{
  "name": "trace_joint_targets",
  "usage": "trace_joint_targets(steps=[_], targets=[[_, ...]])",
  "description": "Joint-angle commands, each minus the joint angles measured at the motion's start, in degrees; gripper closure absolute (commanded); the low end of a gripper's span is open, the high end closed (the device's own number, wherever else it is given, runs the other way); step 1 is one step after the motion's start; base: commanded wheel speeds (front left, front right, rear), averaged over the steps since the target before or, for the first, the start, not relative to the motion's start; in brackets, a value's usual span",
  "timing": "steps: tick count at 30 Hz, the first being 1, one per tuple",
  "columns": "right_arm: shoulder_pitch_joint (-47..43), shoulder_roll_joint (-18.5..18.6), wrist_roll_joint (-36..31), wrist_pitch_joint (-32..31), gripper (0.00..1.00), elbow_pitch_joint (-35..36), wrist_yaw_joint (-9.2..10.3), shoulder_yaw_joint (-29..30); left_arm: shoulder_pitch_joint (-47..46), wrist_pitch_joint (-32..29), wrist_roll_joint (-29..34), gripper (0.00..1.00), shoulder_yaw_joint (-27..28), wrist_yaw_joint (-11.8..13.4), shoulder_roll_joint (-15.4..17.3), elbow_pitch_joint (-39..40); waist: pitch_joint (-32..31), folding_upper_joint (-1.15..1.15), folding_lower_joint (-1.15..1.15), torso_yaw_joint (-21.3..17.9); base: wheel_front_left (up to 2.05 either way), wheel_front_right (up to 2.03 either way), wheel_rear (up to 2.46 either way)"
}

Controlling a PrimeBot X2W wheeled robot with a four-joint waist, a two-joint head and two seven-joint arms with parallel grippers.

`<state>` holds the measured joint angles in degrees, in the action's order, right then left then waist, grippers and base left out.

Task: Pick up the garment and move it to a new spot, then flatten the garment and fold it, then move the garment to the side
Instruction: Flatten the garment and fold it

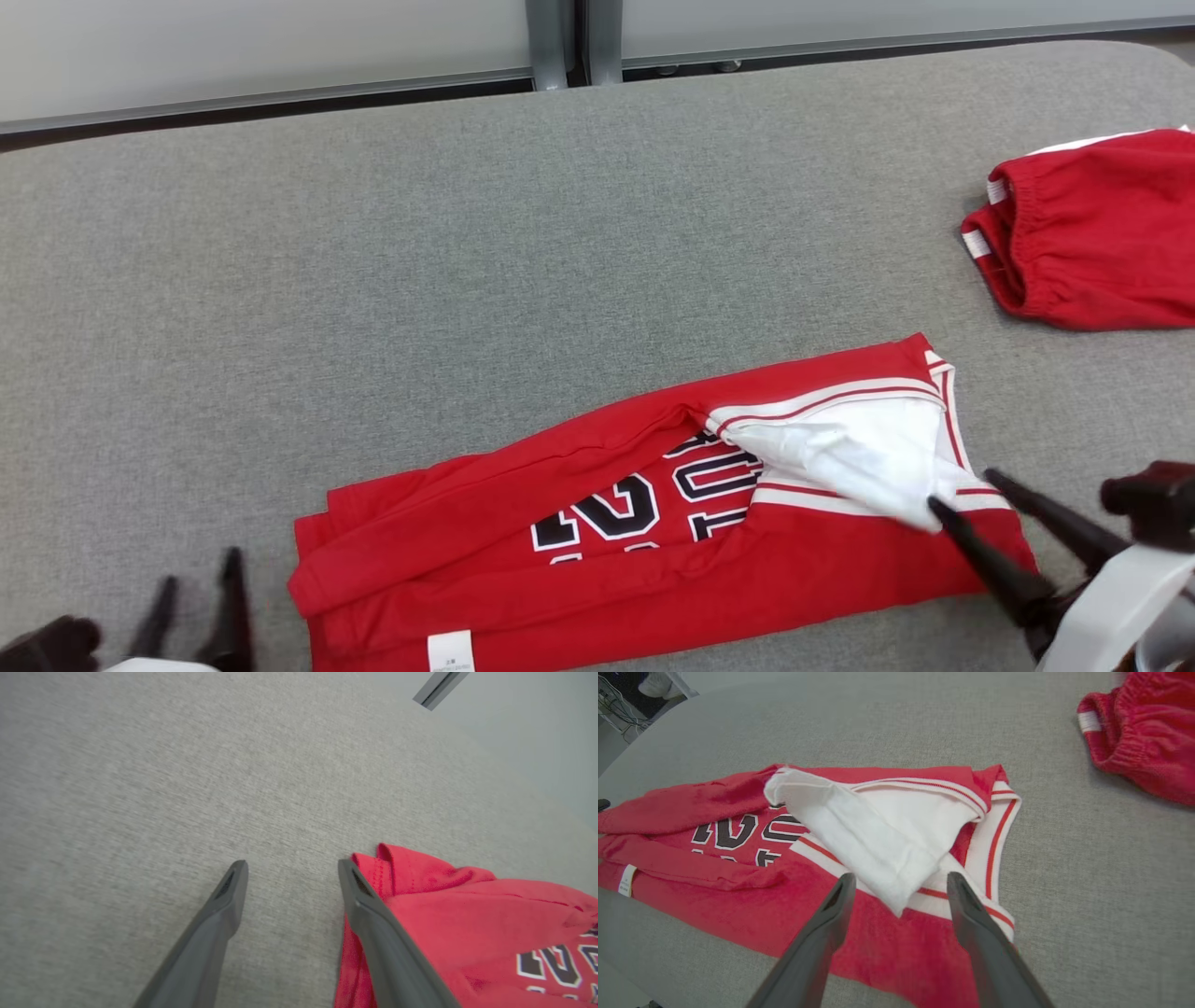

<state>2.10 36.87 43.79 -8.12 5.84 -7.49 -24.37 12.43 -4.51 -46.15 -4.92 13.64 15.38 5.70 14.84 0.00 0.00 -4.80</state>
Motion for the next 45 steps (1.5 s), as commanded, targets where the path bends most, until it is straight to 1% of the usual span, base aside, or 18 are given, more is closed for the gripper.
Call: trace_joint_targets(steps=[1, 4, 6, 9, 12, 15, 19, 22, 26, 30, 31, 32, 34, 35, 36, 38, 42, 45], targets=[[-0.6, 0.0, 0.2, -0.1, 0.0, 0.4, -0.01, 1.6, -0.2, 2.4, 2.0, 0.0, 0.7, 0.4, 1.0, -0.8, -0.2, 0.0, 0.0, -0.2, 0.0, 0.0, 0.0], [-1.6, -1.1, 1.2, -1.7, 0.0, 2.0, -0.01, 6.7, 0.7, 10.1, 4.9, 0.0, 2.7, 1.1, -0.2, -2.8, 0.1, 0.0, 0.0, -0.7, 0.0, 0.0, 0.0], [-0.7, -1.7, -0.8, -4.0, 0.0, 1.5, -0.01, 9.2, 0.7, 14.5, 6.2, 0.0, 3.6, 0.7, -0.6, -3.5, 0.6, 0.0, 0.0, -0.8, 0.0, 0.0, 0.0], [1.8, -5.7, -2.3, -8.2, 0.0, -1.3, -0.02, 10.2, -0.6, 17.9, 8.1, 0.0, 3.4, 0.0, -2.0, -4.6, 1.5, 0.0, 0.0, -0.4, 0.0, 0.0, 0.0], [5.5, -8.6, -4.8, -11.0, 0.0, -6.1, -0.01, 9.7, -2.5, 19.0, 9.4, 0.0, 2.1, -1.2, -4.1, -6.1, 2.3, 0.0, 0.0, 0.6, 0.0, 0.0, 0.0], [8.4, -11.3, -7.6, -11.7, 0.0, -11.9, -0.01, 9.7, -4.0, 19.5, 11.0, 0.0, 1.2, -2.2, -6.1, -7.8, 2.8, 0.0, 0.0, 1.8, 0.0, 0.0, 0.0], [9.9, -12.6, -11.6, -12.8, 0.0, -17.4, -0.01, 8.9, -5.3, 19.7, 13.5, 0.0, 1.4, -4.0, -8.5, -8.7, 3.3, 0.0, 0.0, 3.3, 0.0, 0.0, 0.0], [9.6, -12.4, -13.5, -13.7, 0.0, -20.1, -0.01, 8.3, -4.9, 19.7, 15.7, 0.0, 2.5, -5.6, -10.1, -8.9, 3.5, 0.0, 0.0, 4.2, 0.0, 0.0, 0.0], [9.1, -13.4, -11.4, -15.0, 0.0, -21.7, -0.01, 7.2, -4.8, 19.7, 18.1, 0.0, 4.1, -7.6, -11.5, -9.0, 3.4, 0.0, 0.0, 5.2, 0.0, 0.0, 0.0], [7.1, -14.5, -5.2, -18.4, 0.0, -20.9, -0.38, 2.5, -4.7, 19.7, 19.2, 0.0, 5.1, -9.1, -12.1, -9.5, 2.4, 0.0, 0.0, 6.1, 0.0, 0.0, 0.0], [6.7, -15.0, -3.1, -18.1, 0.59, -19.8, -0.42, 1.3, -4.5, 19.7, 19.4, 0.0, 5.3, -9.5, -12.2, -9.7, 2.0, 0.0, 0.0, 6.3, 0.0, 0.0, 0.0], [6.5, -15.1, -0.4, -17.6, 1.0, -18.7, -0.42, 0.1, -4.3, 19.7, 19.5, 0.0, 5.5, -9.7, -12.3, -9.9, 1.5, 0.0, 0.0, 6.4, 0.0, 0.0, 0.0], [6.0, -13.5, 4.5, -17.5, 1.0, -17.7, -0.37, -0.8, -3.8, 19.7, 19.3, 0.0, 5.9, -10.1, -12.3, -10.5, 0.3, 0.0, 0.0, 6.4, 0.0, 0.0, 0.0], [6.5, -10.7, 7.5, -15.3, 1.0, -18.0, -0.11, 0.7, -3.5, 19.7, 18.5, 0.0, 5.8, -10.2, -12.4, -10.9, -1.1, 0.0, 0.0, 6.5, 0.0, 0.0, 0.0], [6.8, -9.7, 9.1, -14.5, 1.0, -18.1, -0.06, 1.8, -3.3, 19.7, 18.2, 0.0, 5.8, -10.2, -12.3, -11.1, -1.9, 0.0, 0.0, 6.4, 0.0, 0.0, 0.0], [7.2, -8.6, 10.5, -13.7, 1.0, -18.3, -0.06, 3.3, -2.9, 19.7, 17.8, 0.0, 5.9, -10.1, -12.4, -11.2, -2.7, 0.0, 0.0, 6.4, 0.0, 0.0, 0.0], [7.8, -3.0, 15.2, -12.8, 1.0, -19.9, -0.01, 9.1, -1.9, 19.7, 16.8, 0.0, 5.6, -9.8, -12.4, -11.5, -5.1, 0.0, 0.0, 6.5, 0.0, 0.0, 0.0], [6.6, 1.9, 16.6, -13.3, 1.0, -20.1, -0.01, 13.2, -1.2, 19.7, 16.3, 0.0, 4.9, -9.7, -12.4, -11.6, -6.5, 0.0, 0.0, 7.4, 0.0, 0.0, 0.0]])
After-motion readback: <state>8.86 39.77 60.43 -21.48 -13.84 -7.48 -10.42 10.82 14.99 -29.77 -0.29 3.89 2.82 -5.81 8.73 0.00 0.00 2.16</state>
